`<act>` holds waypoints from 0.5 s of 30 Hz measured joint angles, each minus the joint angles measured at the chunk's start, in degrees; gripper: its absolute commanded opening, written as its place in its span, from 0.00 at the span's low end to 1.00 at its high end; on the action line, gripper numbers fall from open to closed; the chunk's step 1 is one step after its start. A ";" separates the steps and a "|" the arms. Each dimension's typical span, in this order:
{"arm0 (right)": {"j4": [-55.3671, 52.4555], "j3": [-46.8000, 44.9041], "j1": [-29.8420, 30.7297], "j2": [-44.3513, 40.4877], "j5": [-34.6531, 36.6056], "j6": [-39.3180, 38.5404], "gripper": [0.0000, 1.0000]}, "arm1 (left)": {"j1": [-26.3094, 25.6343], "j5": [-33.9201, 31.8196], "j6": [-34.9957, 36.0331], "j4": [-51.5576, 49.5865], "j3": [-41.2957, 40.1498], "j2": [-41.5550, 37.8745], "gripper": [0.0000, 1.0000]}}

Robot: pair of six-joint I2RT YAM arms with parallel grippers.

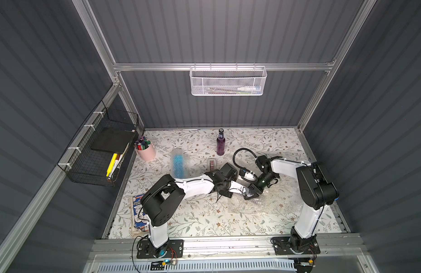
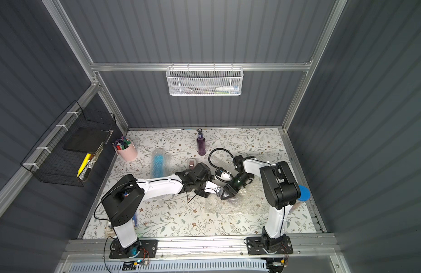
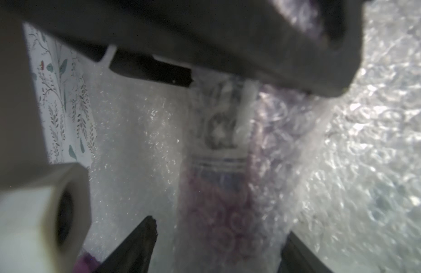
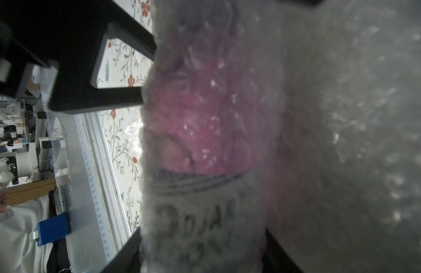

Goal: Wrap wine bottles in bubble wrap
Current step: Wrap the wine bottle in bubble wrap.

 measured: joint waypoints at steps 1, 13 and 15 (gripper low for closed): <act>0.00 0.00 0.00 0.00 0.00 -0.02 0.55 | 0.00 0.55 0.04 -0.44 0.33 0.44 0.76; 0.00 0.00 -0.52 -0.04 -0.04 -0.26 0.63 | 0.00 6.60 0.83 -7.02 5.51 4.66 0.64; -0.02 -0.02 -0.83 -0.13 -0.02 -0.24 0.65 | 0.02 7.19 0.72 -7.93 6.16 4.98 0.62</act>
